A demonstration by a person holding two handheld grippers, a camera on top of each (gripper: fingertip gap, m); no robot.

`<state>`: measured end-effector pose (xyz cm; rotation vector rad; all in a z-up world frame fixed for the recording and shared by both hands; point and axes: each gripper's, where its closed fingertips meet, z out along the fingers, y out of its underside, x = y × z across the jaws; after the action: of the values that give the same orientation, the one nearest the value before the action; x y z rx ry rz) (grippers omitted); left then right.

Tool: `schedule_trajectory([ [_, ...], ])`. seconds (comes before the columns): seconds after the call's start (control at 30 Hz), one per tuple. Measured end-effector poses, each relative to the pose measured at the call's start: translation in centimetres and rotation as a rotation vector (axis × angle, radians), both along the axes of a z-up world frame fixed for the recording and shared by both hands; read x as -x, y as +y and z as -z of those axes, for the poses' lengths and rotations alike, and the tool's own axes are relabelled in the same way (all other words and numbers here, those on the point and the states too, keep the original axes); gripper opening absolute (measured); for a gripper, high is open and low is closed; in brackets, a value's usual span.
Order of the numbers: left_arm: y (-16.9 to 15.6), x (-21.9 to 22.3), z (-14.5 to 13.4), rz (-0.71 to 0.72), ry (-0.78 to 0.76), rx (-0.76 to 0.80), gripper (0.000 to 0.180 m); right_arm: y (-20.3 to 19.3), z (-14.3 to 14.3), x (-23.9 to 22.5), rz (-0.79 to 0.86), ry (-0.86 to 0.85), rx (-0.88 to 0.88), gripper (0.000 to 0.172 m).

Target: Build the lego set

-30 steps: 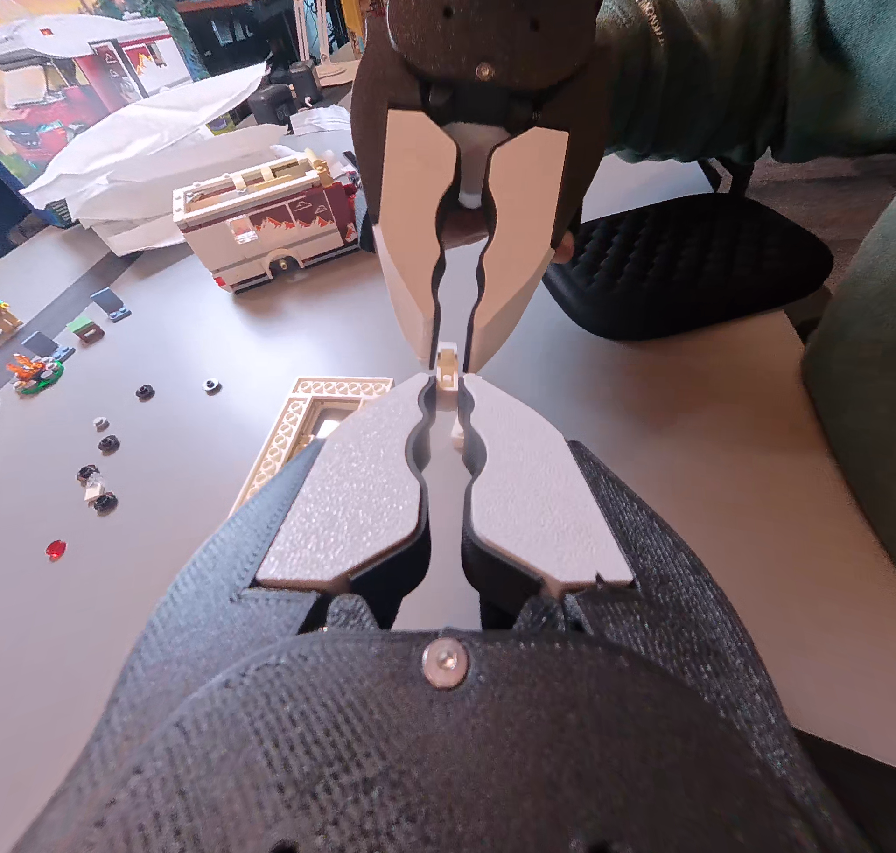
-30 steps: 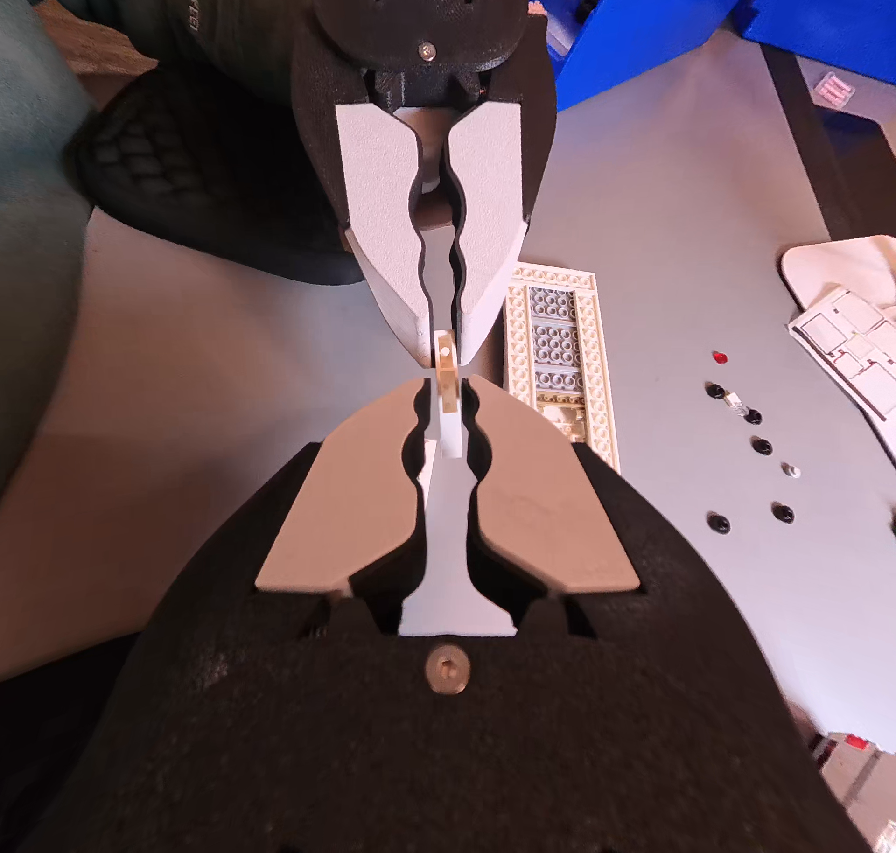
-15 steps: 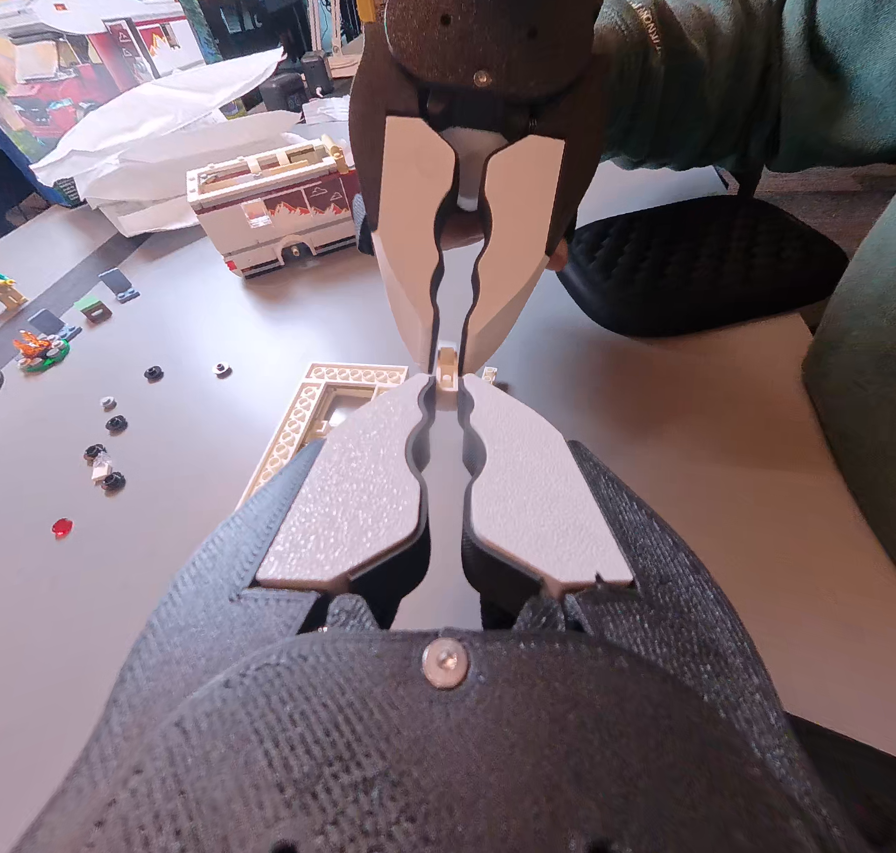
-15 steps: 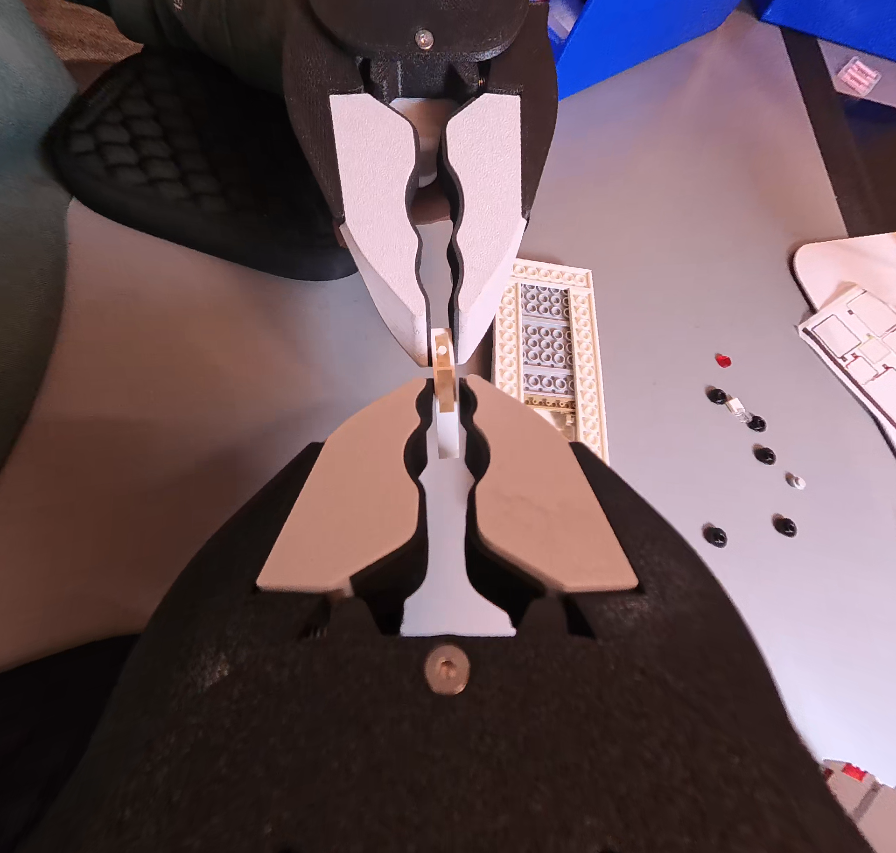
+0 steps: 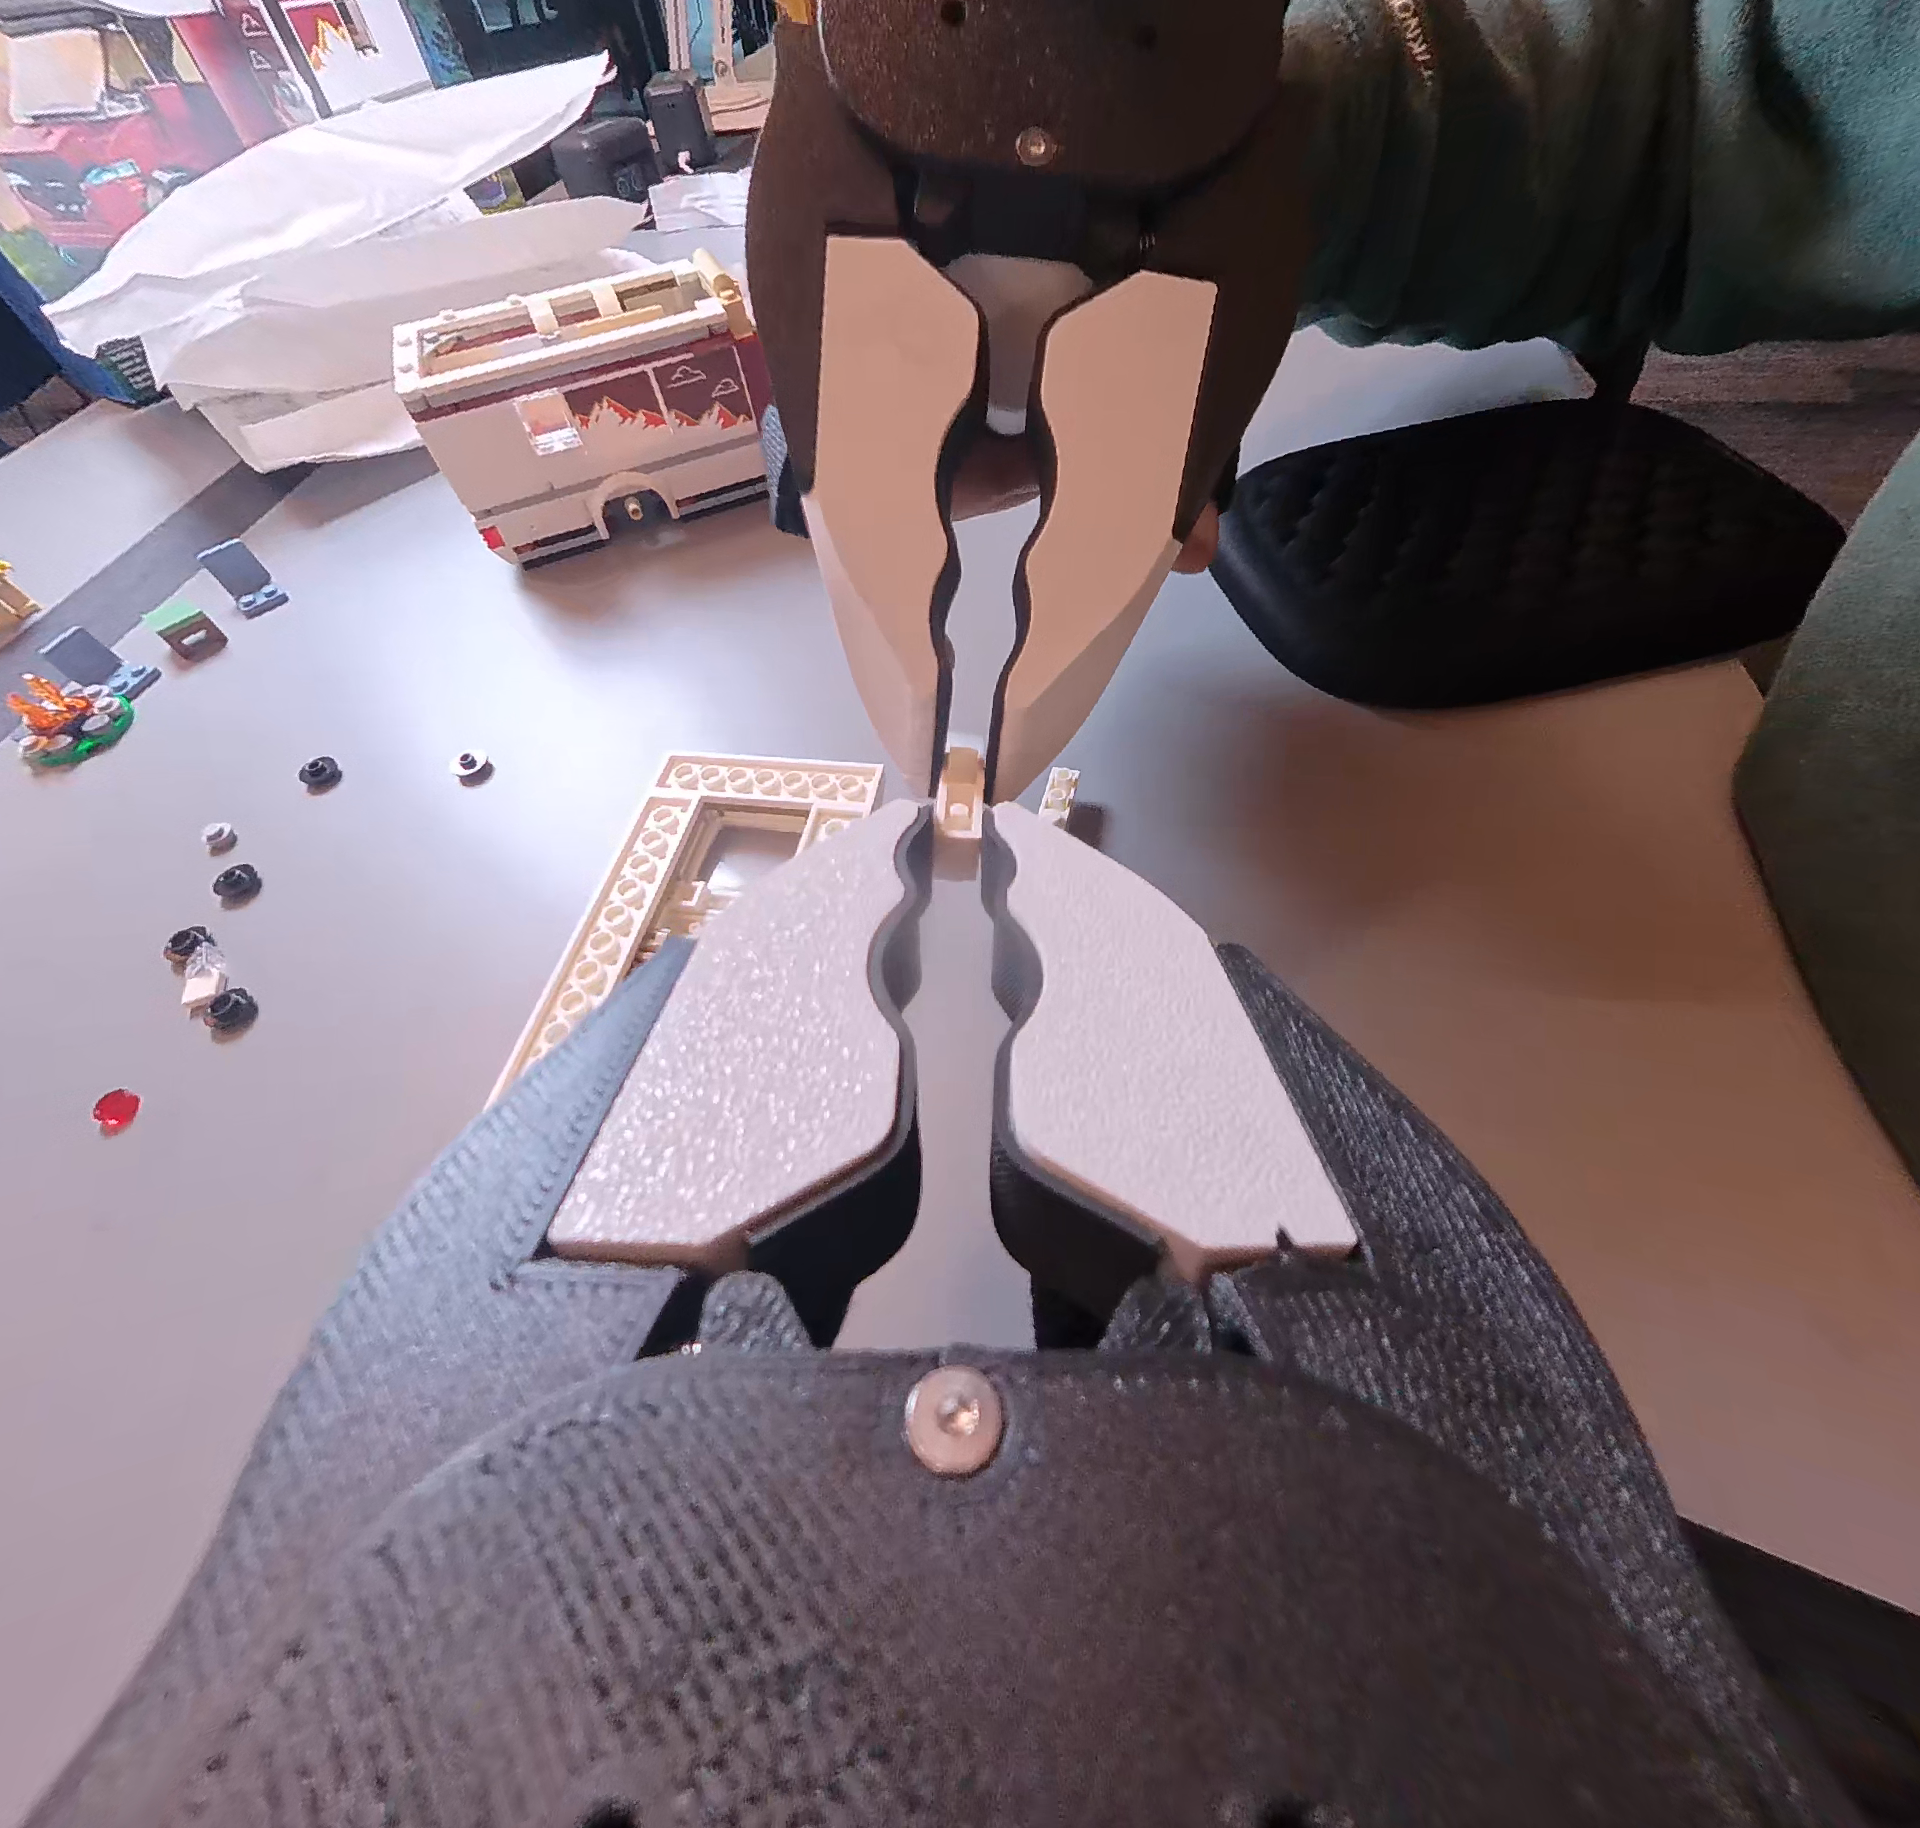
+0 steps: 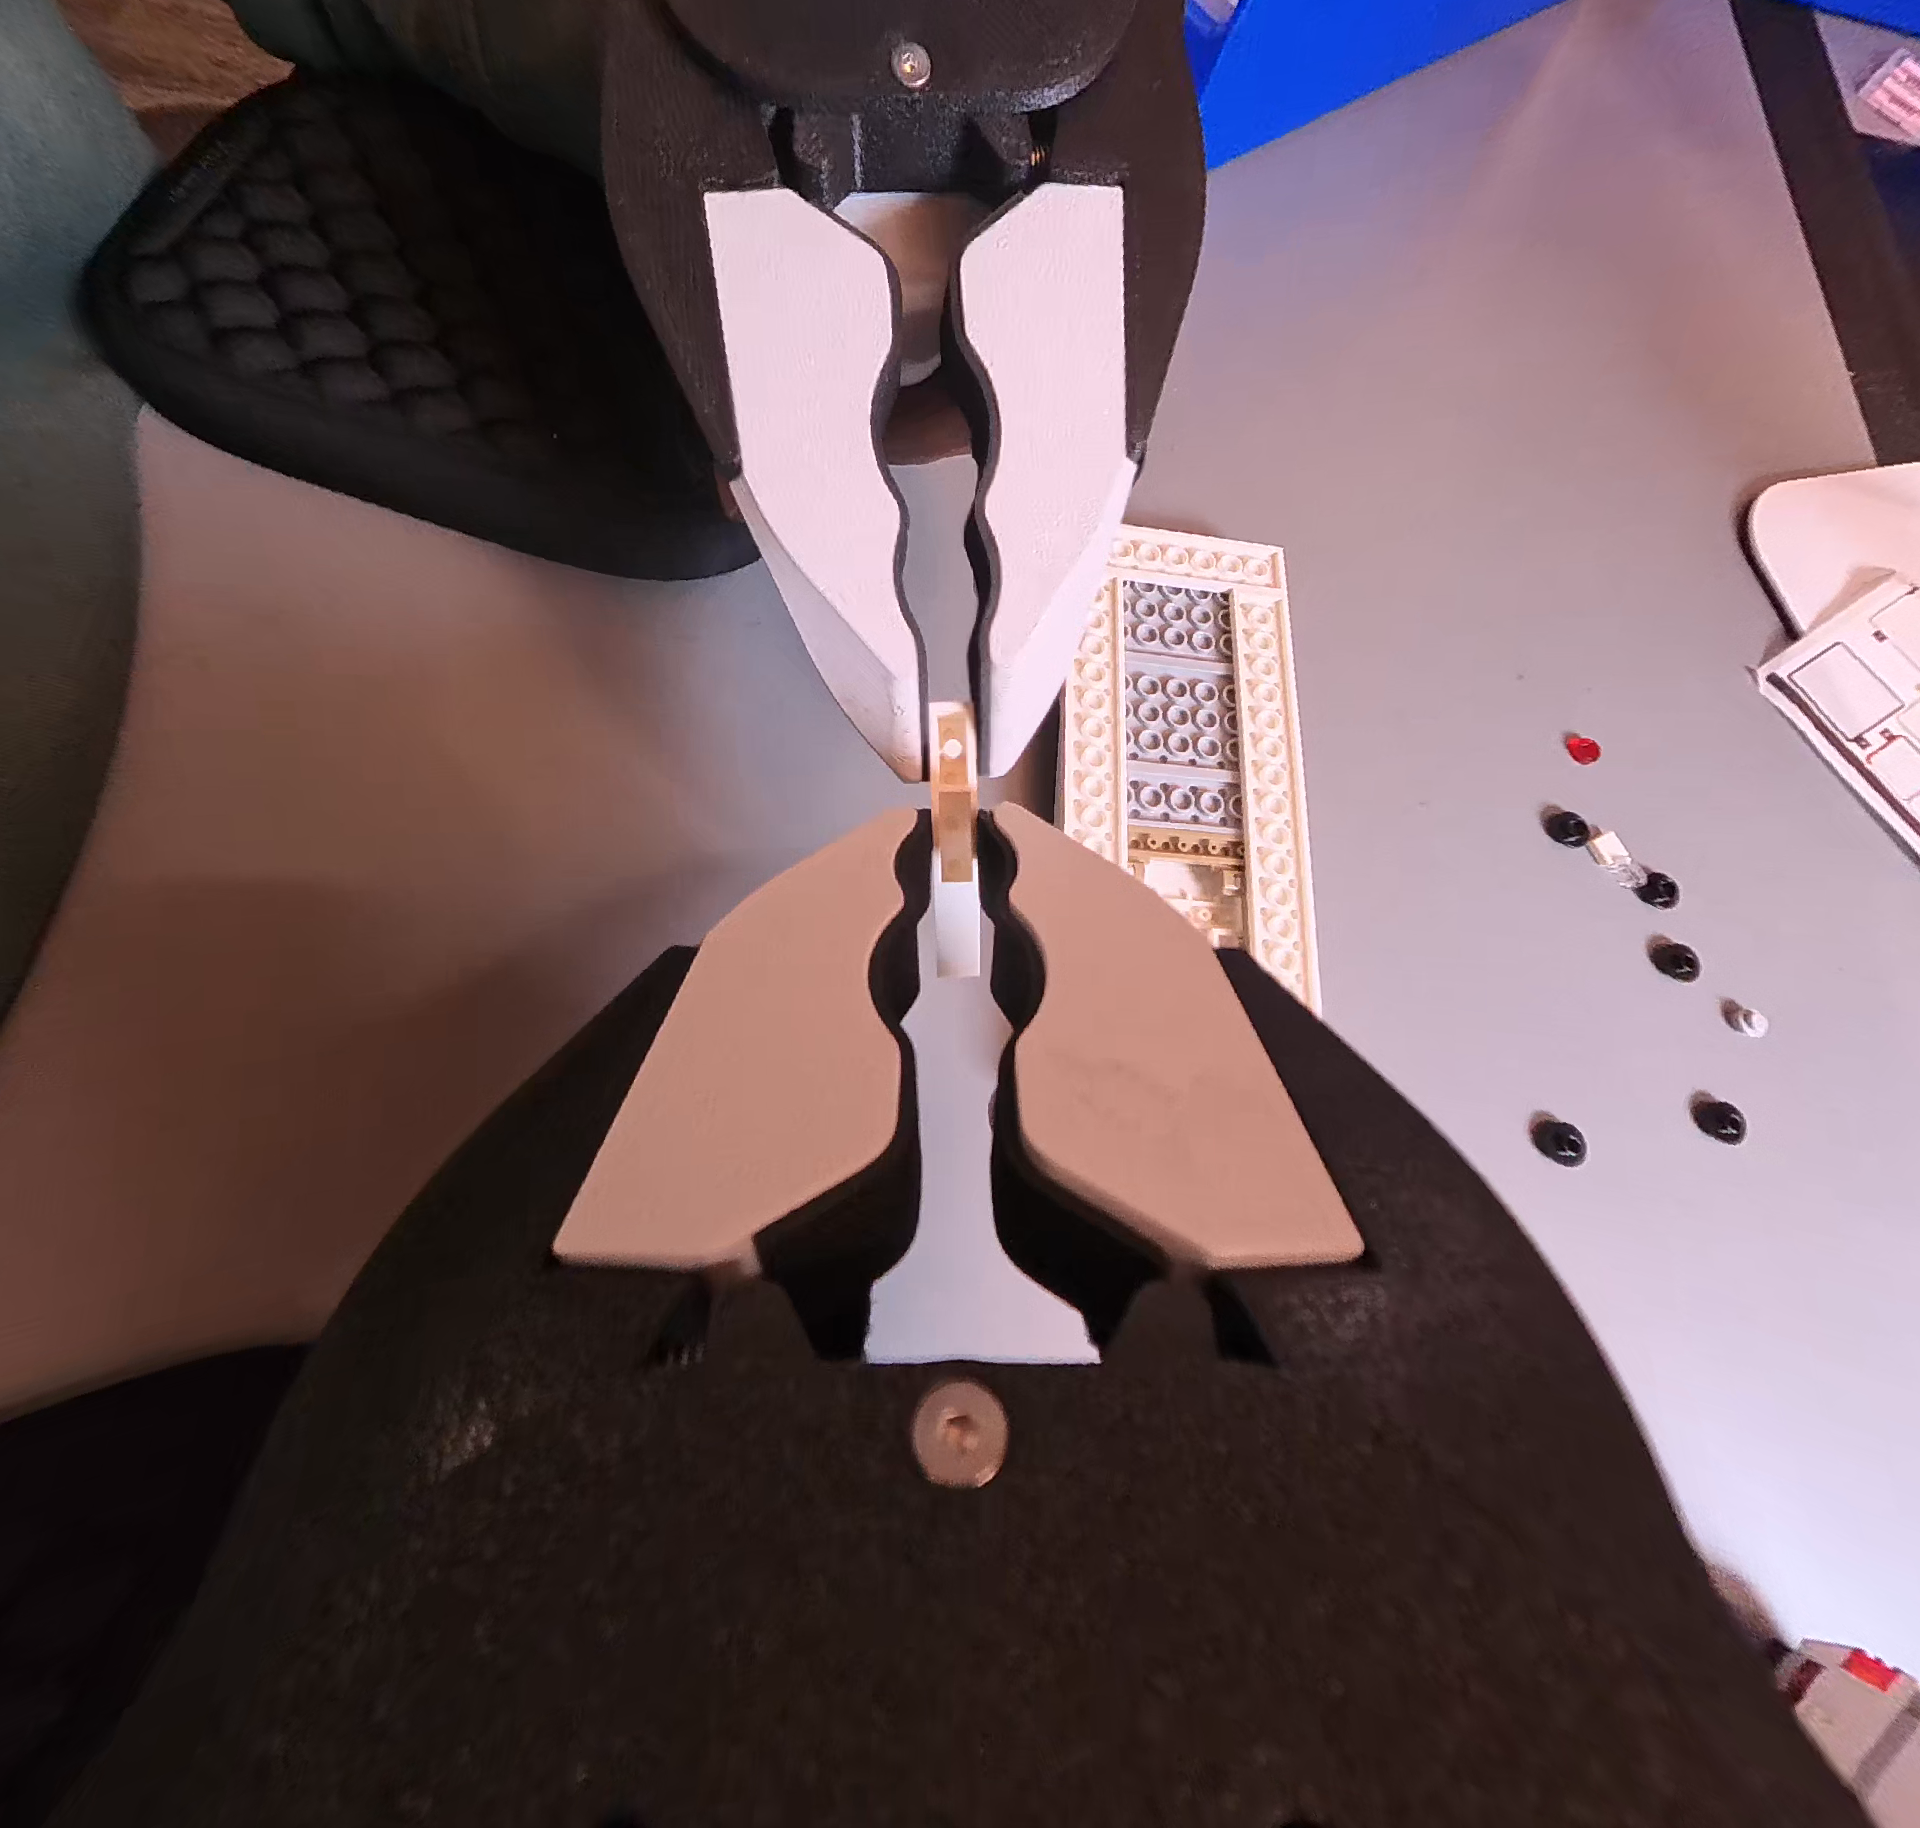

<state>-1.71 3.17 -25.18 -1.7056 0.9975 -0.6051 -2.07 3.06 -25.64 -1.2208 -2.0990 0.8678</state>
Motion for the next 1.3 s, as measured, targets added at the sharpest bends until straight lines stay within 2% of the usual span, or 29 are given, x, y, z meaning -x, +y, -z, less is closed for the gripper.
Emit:
schedule_trajectory([
  [0.03,0.1,0.1,0.0,-0.007,-0.004,0.008,0.01,0.1,0.0,0.0,0.007,-0.003,0.006,0.007],
  [0.13,0.9,1.1,0.3,-0.048,0.016,0.043,0.042,1.5,0.0,-0.3,0.059,-0.016,0.0,0.007],
  [0.2,1.7,2.5,0.9,-0.082,0.071,0.075,0.056,3.7,-0.2,-0.6,0.122,-0.026,-0.034,0.007],
  [0.37,3.4,6.2,3.3,-0.115,0.255,0.198,0.071,8.5,-0.9,-1.4,0.21,-0.066,-0.031,0.007],
  [0.57,4.6,6.4,5.3,-0.011,0.462,0.296,0.085,9.5,0.9,-0.2,0.185,-0.172,0.035,0.007],
  [0.83,4.7,5.2,6.5,0.117,0.544,0.339,0.078,9.4,3.7,1.0,0.149,-0.28,0.065,0.007],
  [1.3,4.6,5.1,6.5,0.147,0.513,0.322,0.073,9.2,4.3,1.1,0.102,-0.335,0.078,0.008],
])
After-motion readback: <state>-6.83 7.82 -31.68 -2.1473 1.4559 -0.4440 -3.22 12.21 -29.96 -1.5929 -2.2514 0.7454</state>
